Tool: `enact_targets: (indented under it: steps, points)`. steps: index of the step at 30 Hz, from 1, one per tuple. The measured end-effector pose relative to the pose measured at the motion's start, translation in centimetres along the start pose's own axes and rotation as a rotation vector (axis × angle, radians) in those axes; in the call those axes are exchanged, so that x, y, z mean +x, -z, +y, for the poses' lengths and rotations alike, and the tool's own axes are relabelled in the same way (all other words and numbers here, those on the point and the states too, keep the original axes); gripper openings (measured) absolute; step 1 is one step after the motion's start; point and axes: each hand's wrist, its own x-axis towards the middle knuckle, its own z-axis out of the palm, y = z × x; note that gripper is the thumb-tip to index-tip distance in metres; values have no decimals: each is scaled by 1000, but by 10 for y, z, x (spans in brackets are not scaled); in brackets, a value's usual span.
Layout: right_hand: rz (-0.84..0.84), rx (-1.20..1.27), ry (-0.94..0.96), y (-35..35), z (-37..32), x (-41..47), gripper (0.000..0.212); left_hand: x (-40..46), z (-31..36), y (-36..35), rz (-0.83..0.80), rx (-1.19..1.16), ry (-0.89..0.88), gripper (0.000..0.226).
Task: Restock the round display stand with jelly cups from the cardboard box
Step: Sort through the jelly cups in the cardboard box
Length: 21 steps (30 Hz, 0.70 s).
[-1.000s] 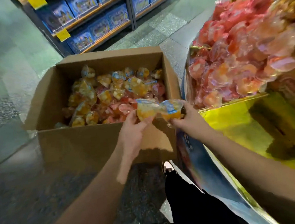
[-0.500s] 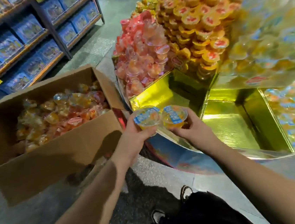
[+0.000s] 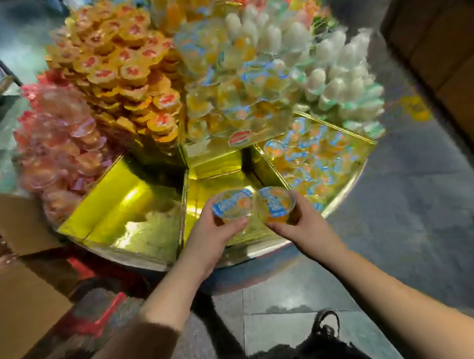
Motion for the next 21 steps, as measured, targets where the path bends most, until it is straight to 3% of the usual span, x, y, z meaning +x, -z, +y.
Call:
enact_targets:
  steps: [7, 11, 16, 21]
  points:
    - [59, 34, -62, 155, 77, 41, 56, 69, -15, -173, -17, 70, 68, 76]
    - [57, 24, -71, 215, 102, 66, 54, 98, -23, -236, 17, 113, 121, 80]
    - [33, -22, -101, 249, 135, 101, 58, 130, -35, -276, 100, 198, 139, 58]
    - [100, -12, -172, 252, 162, 144, 53, 170, -55, -269, 208, 311, 136, 56]
